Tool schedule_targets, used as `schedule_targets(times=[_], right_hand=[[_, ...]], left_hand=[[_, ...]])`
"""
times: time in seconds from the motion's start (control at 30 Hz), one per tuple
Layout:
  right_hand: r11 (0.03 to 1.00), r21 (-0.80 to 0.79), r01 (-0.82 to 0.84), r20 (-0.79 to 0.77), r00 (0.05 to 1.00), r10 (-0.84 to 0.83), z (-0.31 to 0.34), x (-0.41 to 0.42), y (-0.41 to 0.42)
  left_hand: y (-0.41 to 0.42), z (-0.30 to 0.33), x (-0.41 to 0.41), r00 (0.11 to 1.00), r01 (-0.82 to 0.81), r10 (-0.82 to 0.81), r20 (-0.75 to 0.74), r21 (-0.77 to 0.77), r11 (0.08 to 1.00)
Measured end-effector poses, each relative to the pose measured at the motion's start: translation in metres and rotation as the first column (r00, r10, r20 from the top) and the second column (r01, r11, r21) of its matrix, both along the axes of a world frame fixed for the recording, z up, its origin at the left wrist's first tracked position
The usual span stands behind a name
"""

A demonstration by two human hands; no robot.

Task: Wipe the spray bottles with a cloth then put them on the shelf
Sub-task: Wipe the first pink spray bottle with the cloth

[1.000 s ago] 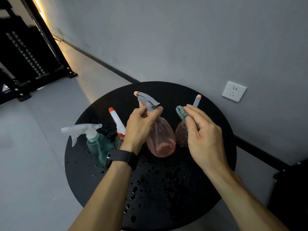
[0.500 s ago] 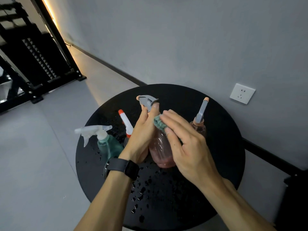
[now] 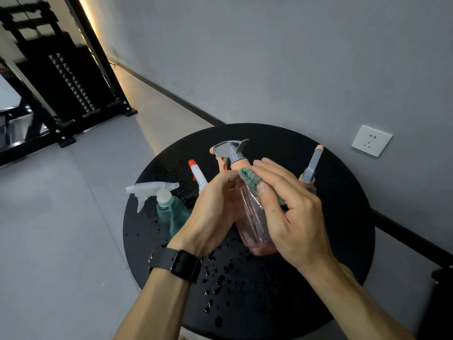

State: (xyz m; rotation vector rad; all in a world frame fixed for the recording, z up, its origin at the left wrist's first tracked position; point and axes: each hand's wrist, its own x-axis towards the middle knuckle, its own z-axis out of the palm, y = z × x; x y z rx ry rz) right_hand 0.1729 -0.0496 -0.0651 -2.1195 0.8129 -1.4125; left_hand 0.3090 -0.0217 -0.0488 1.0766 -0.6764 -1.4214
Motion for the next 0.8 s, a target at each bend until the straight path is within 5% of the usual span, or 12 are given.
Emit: schedule_targets(times=[0.2,0.37,0.8], right_hand=[[0.996,0.090,-0.024,0.119,0.993,0.013,0.007,0.011,0.005],[0.996,0.073,-0.045,0.070,0.997,0.040,0.007,0.018,0.007],[0.977,-0.161,-0.141,-0.077,0.989,0.130,-0.007,0.015,0.028]], left_hand=[[0.014,0.002,-0.007,0.999,-0.007,0.005,-0.049,-0.047,0.999],[0.017,0.005,-0.011,0.999,-0.048,0.049,0.013,-0.058,0.997],[0.010,0.000,0.012,0.985,-0.150,0.152,-0.079,0.030,0.988]])
